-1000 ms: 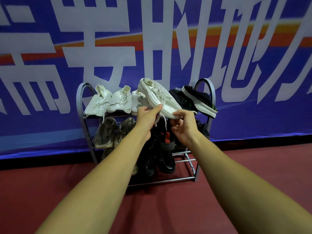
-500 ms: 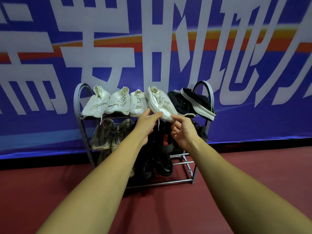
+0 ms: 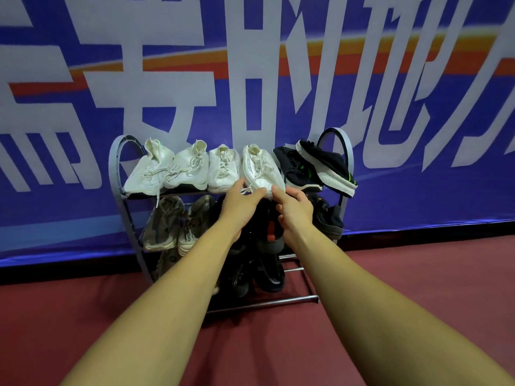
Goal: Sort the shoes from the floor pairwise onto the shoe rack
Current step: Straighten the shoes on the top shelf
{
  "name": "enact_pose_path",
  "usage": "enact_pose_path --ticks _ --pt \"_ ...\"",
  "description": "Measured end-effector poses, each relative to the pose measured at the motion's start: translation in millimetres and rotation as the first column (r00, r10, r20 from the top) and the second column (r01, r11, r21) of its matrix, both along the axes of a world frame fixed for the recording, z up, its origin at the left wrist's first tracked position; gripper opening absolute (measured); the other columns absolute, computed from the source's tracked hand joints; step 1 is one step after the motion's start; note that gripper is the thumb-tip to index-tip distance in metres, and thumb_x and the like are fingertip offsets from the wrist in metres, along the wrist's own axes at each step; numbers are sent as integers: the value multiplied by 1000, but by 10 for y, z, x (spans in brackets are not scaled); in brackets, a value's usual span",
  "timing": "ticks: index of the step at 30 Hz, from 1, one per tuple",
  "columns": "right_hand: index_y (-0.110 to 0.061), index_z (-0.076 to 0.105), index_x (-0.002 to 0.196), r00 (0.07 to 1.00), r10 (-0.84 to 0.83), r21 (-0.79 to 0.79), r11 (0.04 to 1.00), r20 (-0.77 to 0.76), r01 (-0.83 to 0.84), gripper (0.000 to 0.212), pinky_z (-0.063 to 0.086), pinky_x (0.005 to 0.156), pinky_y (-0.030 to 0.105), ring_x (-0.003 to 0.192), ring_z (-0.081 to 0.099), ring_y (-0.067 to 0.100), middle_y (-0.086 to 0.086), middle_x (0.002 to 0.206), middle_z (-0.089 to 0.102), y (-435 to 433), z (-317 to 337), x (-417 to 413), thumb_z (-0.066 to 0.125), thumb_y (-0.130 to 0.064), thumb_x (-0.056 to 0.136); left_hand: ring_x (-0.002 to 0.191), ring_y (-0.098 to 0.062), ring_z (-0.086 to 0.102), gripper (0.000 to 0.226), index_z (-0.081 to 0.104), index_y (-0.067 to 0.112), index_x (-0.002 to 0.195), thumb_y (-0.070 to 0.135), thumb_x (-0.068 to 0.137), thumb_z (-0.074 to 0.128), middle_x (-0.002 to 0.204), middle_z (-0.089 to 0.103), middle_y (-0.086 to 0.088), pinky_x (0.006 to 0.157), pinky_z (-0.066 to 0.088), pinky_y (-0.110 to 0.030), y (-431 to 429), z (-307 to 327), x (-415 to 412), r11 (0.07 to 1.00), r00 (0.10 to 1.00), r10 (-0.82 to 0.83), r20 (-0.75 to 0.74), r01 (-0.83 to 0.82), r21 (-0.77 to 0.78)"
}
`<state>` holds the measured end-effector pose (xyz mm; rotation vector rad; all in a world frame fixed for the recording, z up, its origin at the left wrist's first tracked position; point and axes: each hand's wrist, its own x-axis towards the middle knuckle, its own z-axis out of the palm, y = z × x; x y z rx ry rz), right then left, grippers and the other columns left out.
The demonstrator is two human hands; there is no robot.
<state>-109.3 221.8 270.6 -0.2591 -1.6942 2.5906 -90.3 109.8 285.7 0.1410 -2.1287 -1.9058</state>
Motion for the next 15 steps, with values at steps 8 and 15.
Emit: enact_pose_path --ticks 8,15 --pt "-28 72 115 995 -20 249 967 -102 45 73 56 93 44 99 71 19 -4 104 76 -69 -122 -173 76 -68 55 72 -7 57 28 62 28 118 21 91 64 98 70 4 50 40 -15 25 58 -54 996 999 -10 41 7 94" --pt "-22 72 114 994 4 337 941 -110 34 76 56 94 44 99 69 18 2 107 75 9 -13 -207 74 -69 55 70 -10 54 19 63 34 106 25 90 62 86 68 2 55 38 -21 -11 98 -54 995 991 -35 127 23 93"
